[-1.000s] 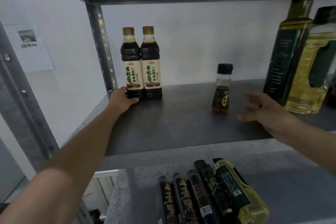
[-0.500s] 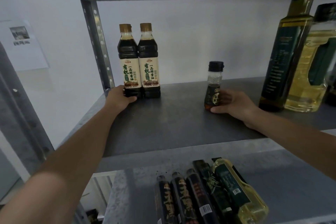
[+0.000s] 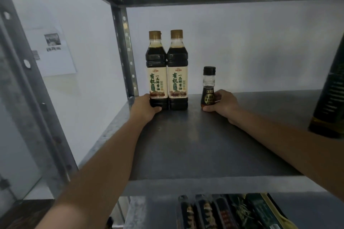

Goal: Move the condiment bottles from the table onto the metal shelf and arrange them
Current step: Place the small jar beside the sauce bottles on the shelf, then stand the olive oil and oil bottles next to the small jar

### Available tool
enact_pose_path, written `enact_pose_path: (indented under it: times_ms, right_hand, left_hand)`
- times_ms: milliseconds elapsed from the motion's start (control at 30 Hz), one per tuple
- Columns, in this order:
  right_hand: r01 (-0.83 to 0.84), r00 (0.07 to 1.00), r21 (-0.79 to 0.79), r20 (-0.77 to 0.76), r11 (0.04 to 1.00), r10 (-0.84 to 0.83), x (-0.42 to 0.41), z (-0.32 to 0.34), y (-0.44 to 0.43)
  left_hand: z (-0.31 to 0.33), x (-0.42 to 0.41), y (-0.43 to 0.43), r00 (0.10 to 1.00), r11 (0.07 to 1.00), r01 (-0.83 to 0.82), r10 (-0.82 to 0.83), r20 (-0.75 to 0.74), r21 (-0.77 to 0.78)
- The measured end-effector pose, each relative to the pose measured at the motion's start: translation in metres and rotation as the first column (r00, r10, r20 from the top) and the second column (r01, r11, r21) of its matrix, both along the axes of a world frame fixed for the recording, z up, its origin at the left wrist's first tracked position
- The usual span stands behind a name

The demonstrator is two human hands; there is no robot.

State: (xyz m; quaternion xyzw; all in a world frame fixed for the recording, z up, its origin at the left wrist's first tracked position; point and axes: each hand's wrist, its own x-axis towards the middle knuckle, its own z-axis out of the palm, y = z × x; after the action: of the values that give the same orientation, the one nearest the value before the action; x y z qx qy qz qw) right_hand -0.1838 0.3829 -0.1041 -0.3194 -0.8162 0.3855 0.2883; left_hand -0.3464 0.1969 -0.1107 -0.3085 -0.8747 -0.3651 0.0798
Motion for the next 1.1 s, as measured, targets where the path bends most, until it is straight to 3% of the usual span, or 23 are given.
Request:
enact_pose_path:
  times_ms: [633,800,867,933,1000,1100]
  right_hand:
    - [-0.105,0.994,0.005,-0.042,0.994,0.105,-0.035,-0.008,0.009]
    - [-0.129,0.991,-0.03,0.025,0.991,0.13,-0.011,-0.005,0.002]
    - [-0.151,0.984,0.056,0.108,0.987,0.144,0.021,-0.006,-0.005]
    - [-0.261,0.944,0.194,0.254,0.946,0.208,0.069,-0.004,-0.011]
    - [-0.384,0.88,0.222,0.38,0.896,0.284,0.128,-0.002,-0.017]
    - [-0.369,0.876,0.232,0.409,0.9,0.254,0.221,-0.003,-0.012]
  left_hand:
    - [-0.001,-0.001,0.0,0.998,0.998,-0.055,0.055,-0.013,-0.023]
    - [-0.002,0.011,-0.007,0.989,0.961,-0.13,0.107,-0.104,-0.243]
    - [-0.007,0.018,-0.008,0.99,0.924,-0.12,0.082,-0.118,-0.364]
    - [-0.012,0.024,-0.01,0.993,0.875,-0.103,0.061,-0.102,-0.473]
    - [-0.017,0.029,-0.018,0.996,0.821,-0.064,0.021,-0.081,-0.568]
    - [-0.028,0.039,-0.03,0.986,0.738,0.016,-0.125,-0.113,-0.675]
